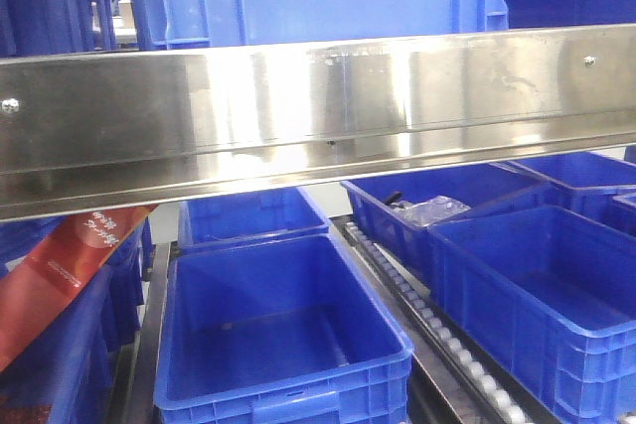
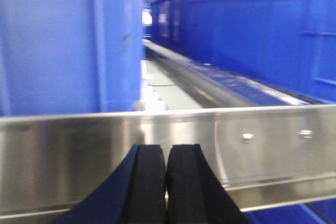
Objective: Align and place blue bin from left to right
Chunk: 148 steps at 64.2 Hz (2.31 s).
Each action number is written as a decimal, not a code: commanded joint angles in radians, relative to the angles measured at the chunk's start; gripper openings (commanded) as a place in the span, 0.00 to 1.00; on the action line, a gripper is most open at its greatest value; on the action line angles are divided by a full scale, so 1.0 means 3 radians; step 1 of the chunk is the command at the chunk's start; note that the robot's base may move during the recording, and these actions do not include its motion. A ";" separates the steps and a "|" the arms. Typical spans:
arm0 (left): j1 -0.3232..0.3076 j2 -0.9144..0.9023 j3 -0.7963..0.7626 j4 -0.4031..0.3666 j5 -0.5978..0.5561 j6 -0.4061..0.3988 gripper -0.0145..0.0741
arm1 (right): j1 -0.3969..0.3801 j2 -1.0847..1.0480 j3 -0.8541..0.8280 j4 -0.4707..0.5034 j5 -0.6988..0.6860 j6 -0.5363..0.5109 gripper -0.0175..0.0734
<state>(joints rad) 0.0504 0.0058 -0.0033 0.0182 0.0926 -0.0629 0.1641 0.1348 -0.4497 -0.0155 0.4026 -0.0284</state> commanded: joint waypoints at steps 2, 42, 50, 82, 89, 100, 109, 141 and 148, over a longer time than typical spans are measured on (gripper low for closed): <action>0.0027 -0.0019 0.0011 -0.0025 -0.0124 0.0035 0.17 | 0.0001 -0.0024 0.0006 -0.0030 -0.0093 -0.0013 0.12; 0.0027 -0.0019 0.0011 -0.0025 -0.0144 0.0035 0.17 | 0.0001 -0.0024 0.0006 -0.0030 -0.0097 -0.0013 0.12; 0.0027 -0.0019 0.0011 -0.0025 -0.0144 0.0035 0.17 | 0.0001 -0.0024 0.0006 -0.0030 -0.0097 -0.0013 0.12; 0.0027 -0.0019 0.0011 -0.0025 -0.0144 0.0035 0.17 | -0.0139 -0.0024 0.0056 0.0107 -0.0107 -0.0068 0.12; 0.0027 -0.0019 0.0011 -0.0025 -0.0144 0.0035 0.17 | -0.0465 -0.0036 0.0190 0.0169 -0.0177 -0.0092 0.12; 0.0027 -0.0019 0.0011 -0.0025 -0.0144 0.0035 0.17 | -0.0832 -0.0249 0.0675 0.0316 -0.0564 -0.0092 0.12; 0.0027 -0.0019 0.0011 -0.0025 -0.0144 0.0035 0.17 | -0.0896 -0.0449 0.1131 0.0310 -0.0806 -0.0092 0.12; 0.0027 -0.0019 0.0011 -0.0025 -0.0144 0.0035 0.17 | -0.0903 -0.0449 0.1499 0.0303 -0.1462 -0.0092 0.12; 0.0027 -0.0019 0.0011 -0.0025 -0.0144 0.0035 0.17 | -0.0903 -0.0449 0.1499 0.0303 -0.1422 -0.0092 0.12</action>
<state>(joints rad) 0.0572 0.0058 0.0011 0.0162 0.0684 -0.0534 -0.1011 0.0034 0.0000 0.0736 0.0000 -0.0478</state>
